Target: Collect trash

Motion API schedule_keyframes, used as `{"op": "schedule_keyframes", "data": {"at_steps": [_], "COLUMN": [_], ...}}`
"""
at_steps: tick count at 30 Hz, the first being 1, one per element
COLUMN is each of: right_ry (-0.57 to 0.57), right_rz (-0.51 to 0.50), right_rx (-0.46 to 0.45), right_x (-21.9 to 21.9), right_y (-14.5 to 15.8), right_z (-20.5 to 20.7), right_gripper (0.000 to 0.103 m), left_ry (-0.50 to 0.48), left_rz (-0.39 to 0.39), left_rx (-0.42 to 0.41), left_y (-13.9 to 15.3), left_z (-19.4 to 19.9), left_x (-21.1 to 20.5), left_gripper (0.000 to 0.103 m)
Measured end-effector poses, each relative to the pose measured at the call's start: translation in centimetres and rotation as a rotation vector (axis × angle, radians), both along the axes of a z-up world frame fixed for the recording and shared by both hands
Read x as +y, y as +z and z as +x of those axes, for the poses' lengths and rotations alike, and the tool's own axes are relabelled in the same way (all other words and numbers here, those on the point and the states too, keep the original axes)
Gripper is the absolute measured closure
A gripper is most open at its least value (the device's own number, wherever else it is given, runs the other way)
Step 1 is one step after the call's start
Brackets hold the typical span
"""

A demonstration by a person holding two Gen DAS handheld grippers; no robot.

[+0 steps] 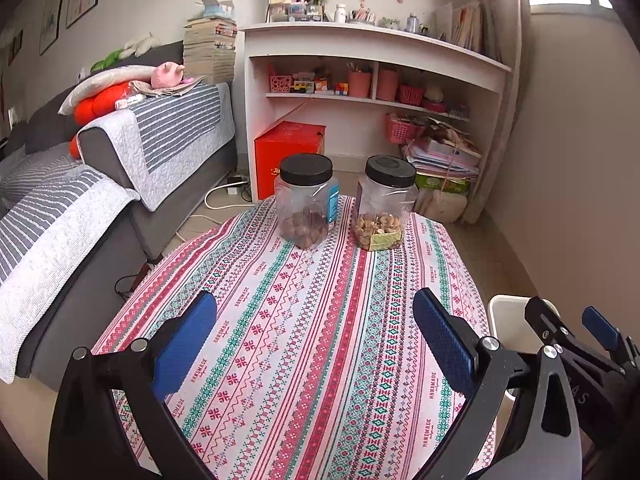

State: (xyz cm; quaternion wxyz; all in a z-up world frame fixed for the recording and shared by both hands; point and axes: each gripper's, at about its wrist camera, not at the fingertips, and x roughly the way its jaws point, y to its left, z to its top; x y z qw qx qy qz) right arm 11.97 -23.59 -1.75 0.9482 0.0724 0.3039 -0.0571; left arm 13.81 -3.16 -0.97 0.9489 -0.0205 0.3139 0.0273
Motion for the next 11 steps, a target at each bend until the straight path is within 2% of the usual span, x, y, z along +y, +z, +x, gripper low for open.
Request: {"op": "schedule_keyframes", "data": {"at_steps": [11], "right_ry": [0.001], "right_rz": [-0.001], "right_rx": [-0.003], "right_x": [0.01], "right_y": [-0.38], "right_z": [-0.22], "right_gripper": [0.007], "left_ry": [0.014], "left_rz": [0.012], "left_rx": [0.018], "left_y": [-0.04], "left_z": [-0.05], "left_x": [-0.35], "left_gripper": [0.007]}}
